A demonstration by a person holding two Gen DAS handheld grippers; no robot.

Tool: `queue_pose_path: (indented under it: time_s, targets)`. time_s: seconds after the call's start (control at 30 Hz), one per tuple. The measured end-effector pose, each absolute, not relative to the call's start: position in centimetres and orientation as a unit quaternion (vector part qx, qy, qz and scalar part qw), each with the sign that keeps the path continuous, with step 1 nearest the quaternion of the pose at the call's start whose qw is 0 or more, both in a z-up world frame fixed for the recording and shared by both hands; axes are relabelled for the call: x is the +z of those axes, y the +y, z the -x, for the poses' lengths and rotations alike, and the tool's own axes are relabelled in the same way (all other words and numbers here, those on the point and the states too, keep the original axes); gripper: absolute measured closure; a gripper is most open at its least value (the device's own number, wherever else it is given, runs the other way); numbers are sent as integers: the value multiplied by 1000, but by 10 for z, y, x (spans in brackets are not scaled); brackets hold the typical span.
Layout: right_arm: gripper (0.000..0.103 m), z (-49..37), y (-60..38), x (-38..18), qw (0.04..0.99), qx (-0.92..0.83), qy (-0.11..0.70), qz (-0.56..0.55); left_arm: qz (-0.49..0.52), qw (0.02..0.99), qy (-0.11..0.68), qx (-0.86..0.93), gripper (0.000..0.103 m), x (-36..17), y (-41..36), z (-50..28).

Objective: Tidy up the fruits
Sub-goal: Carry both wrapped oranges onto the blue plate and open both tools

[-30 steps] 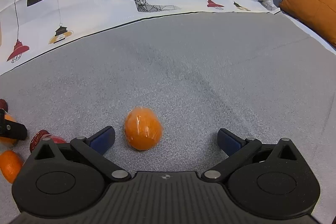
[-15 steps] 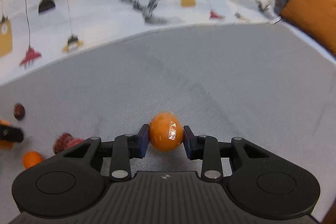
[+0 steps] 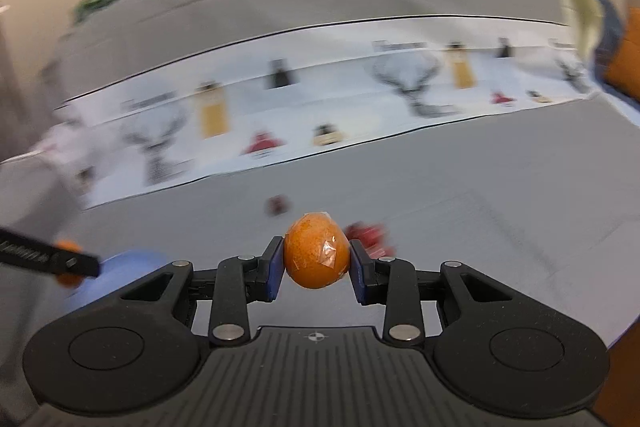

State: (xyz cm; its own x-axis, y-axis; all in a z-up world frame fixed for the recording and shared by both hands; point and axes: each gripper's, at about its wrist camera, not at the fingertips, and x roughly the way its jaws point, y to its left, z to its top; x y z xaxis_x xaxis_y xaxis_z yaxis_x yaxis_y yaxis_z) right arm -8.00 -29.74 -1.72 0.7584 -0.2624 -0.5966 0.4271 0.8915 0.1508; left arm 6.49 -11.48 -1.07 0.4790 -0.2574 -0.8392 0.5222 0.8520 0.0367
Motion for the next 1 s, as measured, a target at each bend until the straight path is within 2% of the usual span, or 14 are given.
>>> queue_pose_path:
  time_s: [0.37, 0.6, 1.0]
  targets:
    - [68, 130, -155, 9, 944, -59, 316, -75, -116, 860, 457, -195, 62, 7, -2, 16]
    - [68, 140, -128, 20, 950, -54, 303, -57, -91, 875, 433, -195, 62, 17, 29, 52]
    - [68, 147, -104, 29, 955, -45, 294, -13, -56, 885, 420, -194, 62, 29, 46, 58]
